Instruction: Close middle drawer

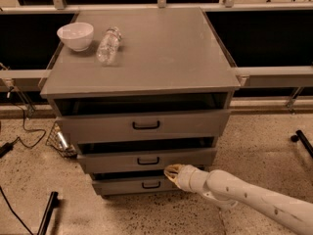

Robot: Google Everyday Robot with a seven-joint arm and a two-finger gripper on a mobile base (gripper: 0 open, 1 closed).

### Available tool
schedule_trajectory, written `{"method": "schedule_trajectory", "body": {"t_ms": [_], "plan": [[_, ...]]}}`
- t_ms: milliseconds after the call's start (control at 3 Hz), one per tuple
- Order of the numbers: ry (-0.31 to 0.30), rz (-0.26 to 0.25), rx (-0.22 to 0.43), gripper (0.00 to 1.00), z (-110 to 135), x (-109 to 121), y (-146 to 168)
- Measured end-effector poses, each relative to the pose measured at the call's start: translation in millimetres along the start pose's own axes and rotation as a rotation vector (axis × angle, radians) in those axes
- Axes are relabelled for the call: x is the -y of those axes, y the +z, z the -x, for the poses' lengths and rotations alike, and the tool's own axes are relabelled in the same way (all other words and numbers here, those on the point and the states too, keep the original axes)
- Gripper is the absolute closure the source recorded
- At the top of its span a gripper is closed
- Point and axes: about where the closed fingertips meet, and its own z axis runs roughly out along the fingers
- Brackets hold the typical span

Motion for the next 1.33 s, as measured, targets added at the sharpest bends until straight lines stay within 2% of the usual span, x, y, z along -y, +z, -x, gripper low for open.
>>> {"method": "schedule_trajectory", "body": {"t_ms": [333, 667, 1000, 1333], "plan": [[0.045, 0.096, -0.034, 1.00, -1.8, -9.7, -6.6], [0.050, 0.113, -0.041, 0.82, -5.5, -12.9, -8.0], [0.050, 0.113, -0.041, 0.50, -5.5, -12.9, -7.9], [0.050, 0.113, -0.041, 0.27, -5.5, -12.9, -7.9]]}}
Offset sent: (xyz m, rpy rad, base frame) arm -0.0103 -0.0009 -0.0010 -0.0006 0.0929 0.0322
